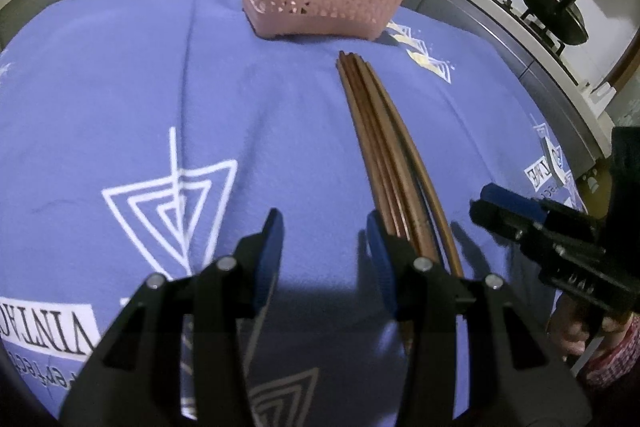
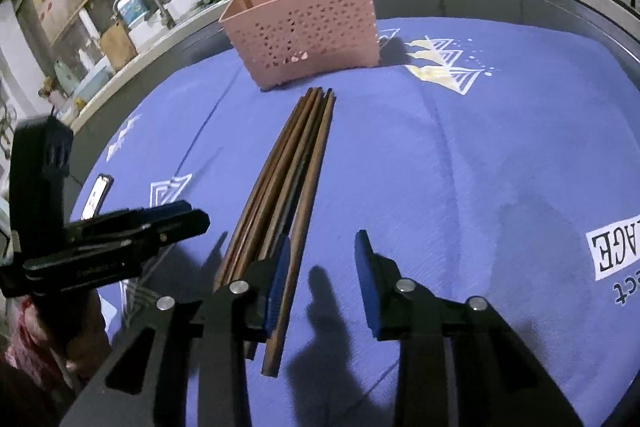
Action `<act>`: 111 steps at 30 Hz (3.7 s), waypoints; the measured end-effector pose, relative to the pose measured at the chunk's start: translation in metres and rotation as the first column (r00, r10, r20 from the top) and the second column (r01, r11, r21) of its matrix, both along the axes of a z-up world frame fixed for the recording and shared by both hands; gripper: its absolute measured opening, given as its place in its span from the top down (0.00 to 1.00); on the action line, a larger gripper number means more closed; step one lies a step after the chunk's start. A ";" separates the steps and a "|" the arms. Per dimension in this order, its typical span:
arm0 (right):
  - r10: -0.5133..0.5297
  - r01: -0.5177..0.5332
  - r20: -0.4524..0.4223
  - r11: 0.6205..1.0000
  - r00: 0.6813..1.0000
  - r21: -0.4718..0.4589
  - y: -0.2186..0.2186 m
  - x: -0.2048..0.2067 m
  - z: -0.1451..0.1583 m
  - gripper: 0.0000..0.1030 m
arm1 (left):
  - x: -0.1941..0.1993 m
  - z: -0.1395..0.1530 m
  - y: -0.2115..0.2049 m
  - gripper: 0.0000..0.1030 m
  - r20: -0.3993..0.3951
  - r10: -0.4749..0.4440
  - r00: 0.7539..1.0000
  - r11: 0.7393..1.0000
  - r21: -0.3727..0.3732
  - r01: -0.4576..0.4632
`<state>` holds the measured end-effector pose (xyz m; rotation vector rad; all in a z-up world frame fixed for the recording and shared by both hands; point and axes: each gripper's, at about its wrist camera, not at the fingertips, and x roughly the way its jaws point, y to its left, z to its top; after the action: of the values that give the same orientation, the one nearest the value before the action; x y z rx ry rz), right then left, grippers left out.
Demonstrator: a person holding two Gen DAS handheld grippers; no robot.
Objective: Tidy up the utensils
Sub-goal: 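Return the left tool to the chopstick bundle, then close the left tool on another brown chopstick and lift it, then carry the chopstick in the left tool over the pink holder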
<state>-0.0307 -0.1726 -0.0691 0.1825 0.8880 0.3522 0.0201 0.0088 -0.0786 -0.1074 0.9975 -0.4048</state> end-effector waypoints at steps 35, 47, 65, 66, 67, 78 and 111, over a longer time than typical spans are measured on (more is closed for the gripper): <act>-0.016 0.019 0.024 0.990 1.000 -0.140 0.008 -0.001 -0.010 0.69 | 0.003 -0.001 -0.012 0.59 -0.005 -0.020 1.000 0.999 0.030 0.020; -0.025 0.027 0.022 0.995 0.999 -0.097 0.002 -0.002 -0.010 0.69 | 0.008 -0.001 -0.025 0.59 -0.007 -0.034 0.999 0.998 0.051 0.034; 0.001 0.004 0.044 0.993 0.999 -0.121 0.011 -0.002 -0.010 0.69 | 0.008 -0.001 -0.052 0.57 0.052 -0.041 0.998 0.975 0.221 0.028; 0.007 -0.001 0.045 0.992 0.999 -0.127 0.013 -0.003 -0.011 0.69 | 0.009 -0.001 -0.053 0.57 0.056 -0.041 0.998 0.974 0.226 0.027; 0.016 -0.009 0.046 0.990 0.999 -0.140 0.017 -0.004 -0.012 0.69 | 0.009 -0.001 -0.054 0.57 0.063 -0.040 0.997 0.972 0.235 0.024; -0.008 0.017 0.047 0.980 0.999 -0.199 0.006 -0.007 -0.018 0.93 | 0.011 0.000 -0.031 0.93 0.069 -0.029 0.997 0.969 0.246 0.011; 0.125 -0.126 0.066 0.992 0.990 0.000 0.009 0.098 0.048 0.95 | 0.071 0.063 -0.013 0.96 0.152 -0.119 0.981 0.985 0.140 0.098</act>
<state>0.0673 -0.1638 -0.0212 0.1182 0.8352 0.4747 0.0910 -0.0044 -0.0152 0.0981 0.8713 -0.4392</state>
